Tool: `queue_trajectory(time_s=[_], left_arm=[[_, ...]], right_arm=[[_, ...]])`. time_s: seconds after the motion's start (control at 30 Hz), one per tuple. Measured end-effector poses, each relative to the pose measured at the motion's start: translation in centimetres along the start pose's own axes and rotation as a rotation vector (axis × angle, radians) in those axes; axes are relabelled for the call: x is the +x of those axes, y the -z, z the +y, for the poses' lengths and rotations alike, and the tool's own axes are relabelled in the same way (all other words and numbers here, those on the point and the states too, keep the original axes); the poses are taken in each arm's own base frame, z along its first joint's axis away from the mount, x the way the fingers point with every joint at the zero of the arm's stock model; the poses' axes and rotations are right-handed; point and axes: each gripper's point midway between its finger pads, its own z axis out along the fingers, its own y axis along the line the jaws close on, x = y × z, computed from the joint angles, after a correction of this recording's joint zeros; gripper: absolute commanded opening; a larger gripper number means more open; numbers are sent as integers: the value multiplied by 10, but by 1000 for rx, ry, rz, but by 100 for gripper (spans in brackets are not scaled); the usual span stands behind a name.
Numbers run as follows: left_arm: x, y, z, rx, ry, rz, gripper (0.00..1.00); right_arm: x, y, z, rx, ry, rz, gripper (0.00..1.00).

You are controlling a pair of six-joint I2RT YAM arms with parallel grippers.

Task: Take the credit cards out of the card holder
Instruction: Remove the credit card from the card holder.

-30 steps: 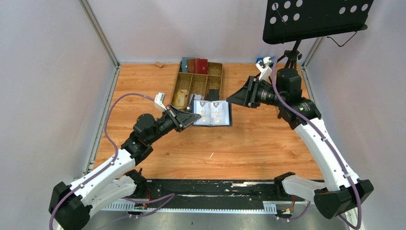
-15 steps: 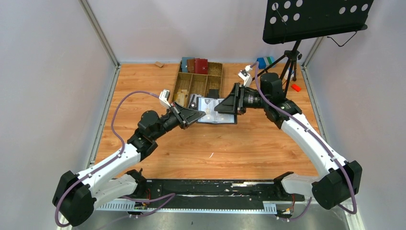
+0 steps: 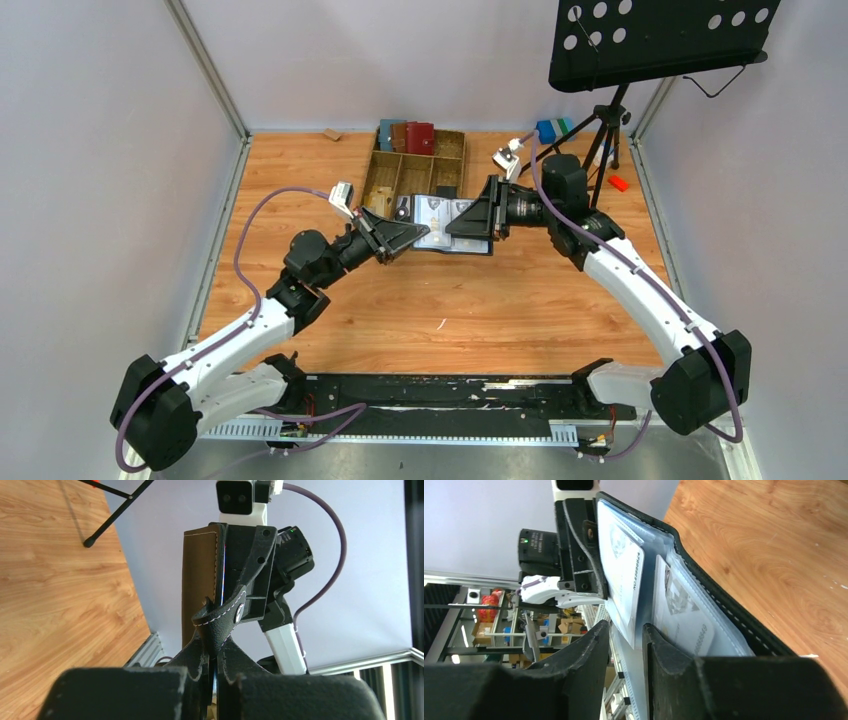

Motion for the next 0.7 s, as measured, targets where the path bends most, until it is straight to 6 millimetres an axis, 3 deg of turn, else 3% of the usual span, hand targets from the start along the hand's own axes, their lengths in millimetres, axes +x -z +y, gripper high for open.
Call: queue_trajectory(time_s=[0.13, 0.3, 0.37, 0.47, 0.53, 0.63, 0.7], left_arm=[[0, 1, -5, 31, 14, -4, 0], [-1, 3, -11, 68, 24, -11, 0], [-1, 4, -12, 75, 27, -14, 3], [-2, 5, -14, 85, 34, -19, 21], [-2, 5, -16, 95, 38, -21, 27], [-3, 5, -18, 101, 40, -22, 29], [-3, 5, -18, 103, 39, -25, 25]], right_arm=[[-3, 0, 11, -46, 2, -4, 21], [-6, -2, 18, -108, -16, -18, 1], [-5, -2, 19, -124, -32, -18, 0], [-6, -2, 25, -151, -34, -20, 0], [-8, -1, 29, -166, -28, -24, 0], [-9, -1, 30, -170, -27, -29, 0], [-10, 0, 26, -164, -35, -33, 0]])
